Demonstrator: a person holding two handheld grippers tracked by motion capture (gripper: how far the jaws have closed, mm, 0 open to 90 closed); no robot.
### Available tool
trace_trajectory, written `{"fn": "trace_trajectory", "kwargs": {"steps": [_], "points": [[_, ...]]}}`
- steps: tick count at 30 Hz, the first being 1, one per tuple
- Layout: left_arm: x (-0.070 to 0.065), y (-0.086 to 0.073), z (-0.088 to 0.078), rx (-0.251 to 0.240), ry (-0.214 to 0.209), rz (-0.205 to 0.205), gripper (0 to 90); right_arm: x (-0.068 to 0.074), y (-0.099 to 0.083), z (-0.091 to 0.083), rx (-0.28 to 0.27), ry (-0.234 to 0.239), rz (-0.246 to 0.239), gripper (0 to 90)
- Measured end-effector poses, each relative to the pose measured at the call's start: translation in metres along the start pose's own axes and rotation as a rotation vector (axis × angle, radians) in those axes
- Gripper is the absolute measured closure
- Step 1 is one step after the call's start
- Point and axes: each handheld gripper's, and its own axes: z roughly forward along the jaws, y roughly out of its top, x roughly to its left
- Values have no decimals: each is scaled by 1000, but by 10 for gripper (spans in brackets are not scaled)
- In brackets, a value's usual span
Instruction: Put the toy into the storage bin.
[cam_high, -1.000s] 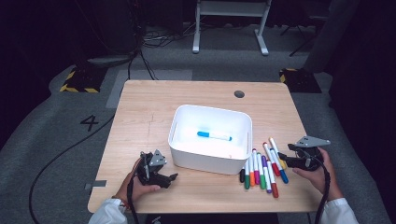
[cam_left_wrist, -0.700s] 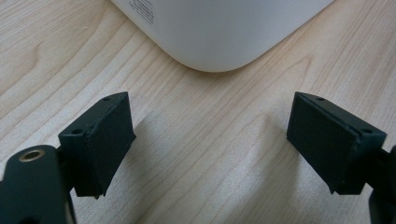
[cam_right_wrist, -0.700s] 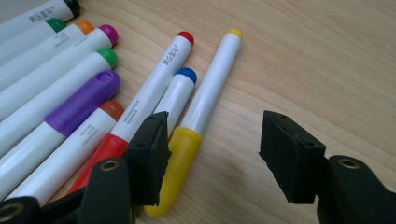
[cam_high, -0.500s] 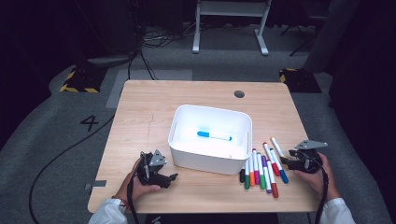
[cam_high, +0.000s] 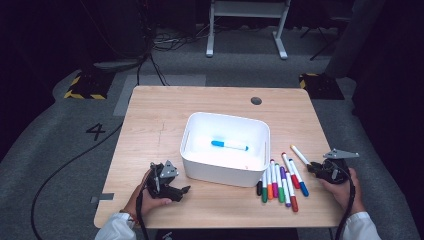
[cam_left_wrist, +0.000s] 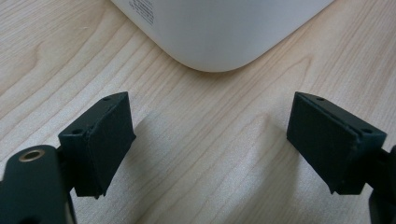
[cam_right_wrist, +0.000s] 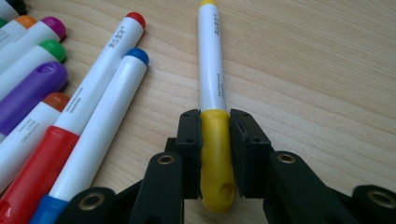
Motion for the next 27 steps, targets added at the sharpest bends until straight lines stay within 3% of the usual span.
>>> {"fn": "trace_trajectory", "kwargs": {"steps": [3,10,16,27], "points": [[0,0,0,0,0,0,148,-1,1,-3,-18,6,9,750],[0,0,0,0,0,0,148,5,10,-14,-61,26,-20,750],[0,0,0,0,0,0,148,11,23,-29,-131,58,-21,750],[0,0,0,0,0,0,148,30,56,-55,-217,117,-86,750]]}}
